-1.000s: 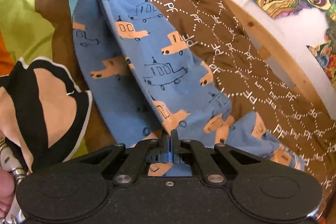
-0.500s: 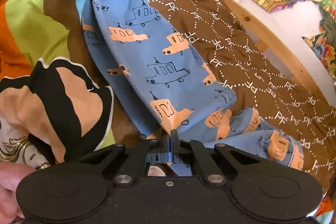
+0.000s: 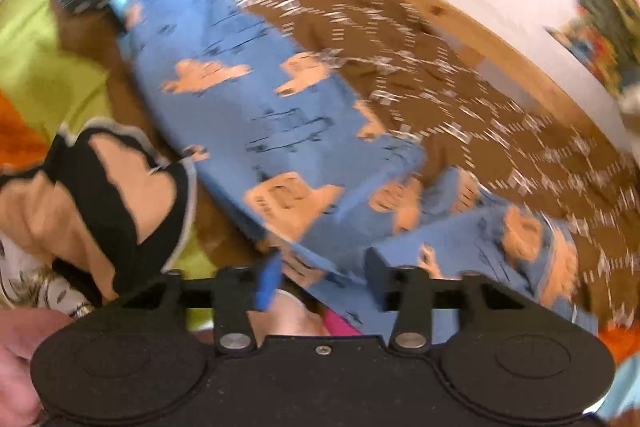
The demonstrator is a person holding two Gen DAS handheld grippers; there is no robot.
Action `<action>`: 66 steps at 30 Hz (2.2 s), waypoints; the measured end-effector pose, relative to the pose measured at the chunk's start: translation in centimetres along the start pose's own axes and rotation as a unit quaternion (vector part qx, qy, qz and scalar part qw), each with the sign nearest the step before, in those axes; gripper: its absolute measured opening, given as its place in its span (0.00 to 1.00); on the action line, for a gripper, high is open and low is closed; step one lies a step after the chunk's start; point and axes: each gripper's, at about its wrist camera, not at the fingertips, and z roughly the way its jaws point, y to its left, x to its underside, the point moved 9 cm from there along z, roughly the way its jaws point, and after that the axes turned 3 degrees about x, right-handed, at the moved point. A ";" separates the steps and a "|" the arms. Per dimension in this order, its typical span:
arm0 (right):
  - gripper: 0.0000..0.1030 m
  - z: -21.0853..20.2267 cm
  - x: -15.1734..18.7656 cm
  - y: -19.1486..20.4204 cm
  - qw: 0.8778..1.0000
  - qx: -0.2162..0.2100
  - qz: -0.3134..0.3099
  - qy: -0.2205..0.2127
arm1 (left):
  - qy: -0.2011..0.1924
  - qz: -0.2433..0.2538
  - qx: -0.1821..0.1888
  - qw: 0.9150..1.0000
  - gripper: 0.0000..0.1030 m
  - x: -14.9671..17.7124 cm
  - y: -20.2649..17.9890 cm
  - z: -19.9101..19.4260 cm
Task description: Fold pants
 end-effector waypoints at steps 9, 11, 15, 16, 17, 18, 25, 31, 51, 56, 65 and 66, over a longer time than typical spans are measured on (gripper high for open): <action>0.98 -1.3 2.4 -11.1 0.974 0.075 0.212 0.008 | -0.125 -0.112 0.065 0.984 1.00 -10.6 -6.1 3.3; 0.99 -1.5 2.9 -13.5 0.962 0.069 0.266 -0.001 | -0.145 -0.110 0.082 0.980 1.00 -12.9 -8.3 4.4; 0.99 -0.9 3.8 -17.9 0.930 0.031 0.366 -0.004 | -0.161 -0.076 0.086 0.980 1.00 -15.7 -12.9 6.3; 0.99 -0.7 4.0 -18.5 0.922 0.019 0.387 -0.003 | -0.161 -0.060 0.078 0.982 1.00 -15.9 -14.0 6.8; 0.99 -0.5 4.4 -19.1 0.914 0.006 0.407 -0.001 | -0.159 -0.042 0.066 0.984 1.00 -16.1 -15.0 7.2; 0.99 -0.1 4.7 -19.8 0.905 -0.006 0.425 0.003 | -0.156 -0.027 0.055 0.986 1.00 -16.0 -15.8 7.6; 0.91 2.3 4.5 -22.4 0.908 0.000 0.418 0.003 | -0.167 0.057 0.014 0.984 0.88 -15.6 -19.4 7.8; 0.59 4.6 4.6 -23.4 0.929 0.016 0.370 0.021 | -0.164 0.072 0.015 0.984 0.47 -15.8 -20.0 7.9; 0.09 -4.6 2.1 -27.4 0.909 0.023 0.416 0.007 | -0.181 0.030 0.068 0.981 0.01 -15.9 -18.5 5.2; 0.09 -6.2 5.1 -27.0 0.911 0.057 0.406 0.051 | -0.172 0.037 0.090 0.980 0.01 -15.3 -19.3 5.5; 0.08 -5.7 10.8 -24.6 0.898 0.078 0.422 0.102 | -0.149 0.029 0.103 0.983 0.01 -14.2 -19.7 6.8; 0.08 -5.9 11.0 -24.5 0.897 0.079 0.422 0.103 | -0.147 0.026 0.105 0.983 0.01 -14.2 -19.7 6.9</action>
